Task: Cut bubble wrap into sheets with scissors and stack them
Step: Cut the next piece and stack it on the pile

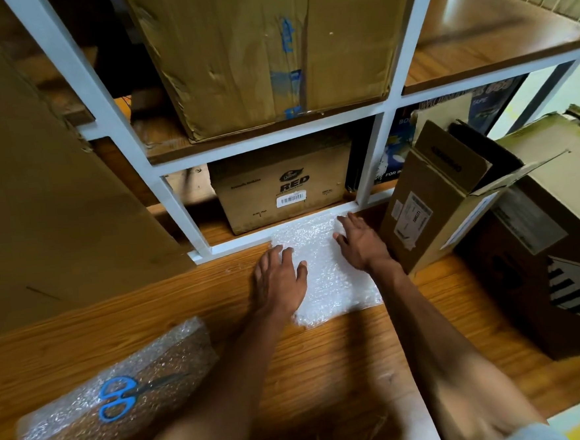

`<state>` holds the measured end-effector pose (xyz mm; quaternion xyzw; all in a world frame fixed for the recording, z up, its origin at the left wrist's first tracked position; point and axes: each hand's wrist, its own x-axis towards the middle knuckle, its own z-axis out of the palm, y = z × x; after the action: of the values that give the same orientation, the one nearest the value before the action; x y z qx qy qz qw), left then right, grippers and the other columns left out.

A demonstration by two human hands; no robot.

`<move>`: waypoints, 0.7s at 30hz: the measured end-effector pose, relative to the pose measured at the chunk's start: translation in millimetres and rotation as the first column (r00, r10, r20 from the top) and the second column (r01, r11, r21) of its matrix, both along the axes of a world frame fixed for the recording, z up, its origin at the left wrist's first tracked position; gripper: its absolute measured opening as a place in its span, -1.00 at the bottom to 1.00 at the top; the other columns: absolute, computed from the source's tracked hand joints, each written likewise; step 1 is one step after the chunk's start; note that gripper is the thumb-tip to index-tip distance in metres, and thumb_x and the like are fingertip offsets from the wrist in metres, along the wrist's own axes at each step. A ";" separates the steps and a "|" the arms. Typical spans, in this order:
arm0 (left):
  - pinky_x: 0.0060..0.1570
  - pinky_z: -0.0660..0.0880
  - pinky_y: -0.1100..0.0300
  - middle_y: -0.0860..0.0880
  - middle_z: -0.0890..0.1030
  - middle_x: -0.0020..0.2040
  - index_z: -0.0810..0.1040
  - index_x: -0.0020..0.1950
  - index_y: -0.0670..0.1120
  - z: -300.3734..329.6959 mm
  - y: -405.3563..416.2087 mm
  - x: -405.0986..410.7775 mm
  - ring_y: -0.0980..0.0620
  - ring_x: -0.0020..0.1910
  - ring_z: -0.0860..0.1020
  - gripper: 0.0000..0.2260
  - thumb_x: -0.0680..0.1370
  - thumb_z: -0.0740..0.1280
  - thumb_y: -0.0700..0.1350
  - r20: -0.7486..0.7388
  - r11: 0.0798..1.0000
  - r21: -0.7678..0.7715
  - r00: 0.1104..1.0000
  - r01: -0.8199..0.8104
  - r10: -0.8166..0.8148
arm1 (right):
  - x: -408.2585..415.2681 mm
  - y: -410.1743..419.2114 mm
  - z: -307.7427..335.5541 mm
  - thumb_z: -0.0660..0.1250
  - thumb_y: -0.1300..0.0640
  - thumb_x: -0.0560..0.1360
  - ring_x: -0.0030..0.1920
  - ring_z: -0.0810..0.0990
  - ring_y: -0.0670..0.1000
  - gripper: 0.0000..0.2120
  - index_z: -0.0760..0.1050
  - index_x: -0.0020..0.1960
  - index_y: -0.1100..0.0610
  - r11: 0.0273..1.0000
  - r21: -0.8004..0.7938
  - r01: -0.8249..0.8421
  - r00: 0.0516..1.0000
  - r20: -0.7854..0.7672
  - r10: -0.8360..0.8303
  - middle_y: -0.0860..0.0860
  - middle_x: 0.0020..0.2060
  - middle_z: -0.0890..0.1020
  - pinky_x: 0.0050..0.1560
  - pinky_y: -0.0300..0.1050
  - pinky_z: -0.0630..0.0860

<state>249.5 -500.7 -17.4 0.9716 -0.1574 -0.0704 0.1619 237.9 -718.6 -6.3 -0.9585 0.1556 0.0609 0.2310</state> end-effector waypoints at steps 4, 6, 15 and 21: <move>0.43 0.29 -0.01 0.02 0.40 0.47 0.43 0.47 0.07 7.4 14.6 2.1 -0.02 0.44 0.31 -0.61 0.69 0.15 0.16 0.047 0.993 -0.096 0.996 -0.067 0.071 | -12.3 10.7 13.7 0.11 0.02 0.74 0.56 0.32 0.25 -0.50 0.27 0.60 0.21 0.987 -0.009 0.163 0.965 0.211 -0.157 0.23 0.56 0.36 0.56 0.21 0.31; 0.39 0.32 -0.01 0.01 0.44 0.39 0.49 0.39 0.06 11.9 22.9 1.0 -0.02 0.37 0.34 -0.67 0.68 0.17 0.12 0.041 0.986 -0.132 0.993 -0.104 0.110 | -19.9 25.5 23.1 0.16 0.06 0.72 0.50 0.41 0.24 -0.54 0.34 0.56 0.22 0.983 -0.003 0.184 0.938 0.299 -0.175 0.23 0.49 0.45 0.51 0.19 0.39; 0.30 0.42 0.05 0.00 0.46 0.37 0.60 0.29 0.00 18.3 94.5 -29.4 -0.01 0.34 0.39 -0.75 0.68 0.24 0.00 -0.023 0.971 -0.158 0.983 -0.181 0.180 | -61.9 127.8 21.5 0.27 0.19 0.62 0.17 0.57 0.15 -0.71 0.53 0.33 0.09 0.998 -0.019 -0.057 0.916 0.397 0.060 0.09 0.16 0.63 0.03 0.05 0.58; 0.16 0.47 0.06 0.02 0.52 0.26 0.64 0.06 0.03 4.5 171.5 -40.3 -0.02 0.27 0.43 -0.85 0.65 0.27 -0.03 -0.043 0.971 -0.160 0.984 -0.176 0.171 | -78.8 208.0 8.0 0.31 0.14 0.62 0.05 0.65 0.18 -0.78 0.56 0.25 0.09 0.975 0.040 -0.221 0.908 0.374 0.190 0.09 0.13 0.65 -0.03 0.06 0.64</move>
<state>209.3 -329.3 -12.9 0.9640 -0.0749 -0.0569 0.2488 159.0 -510.6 1.7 -0.9537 0.0052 -0.0892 0.2871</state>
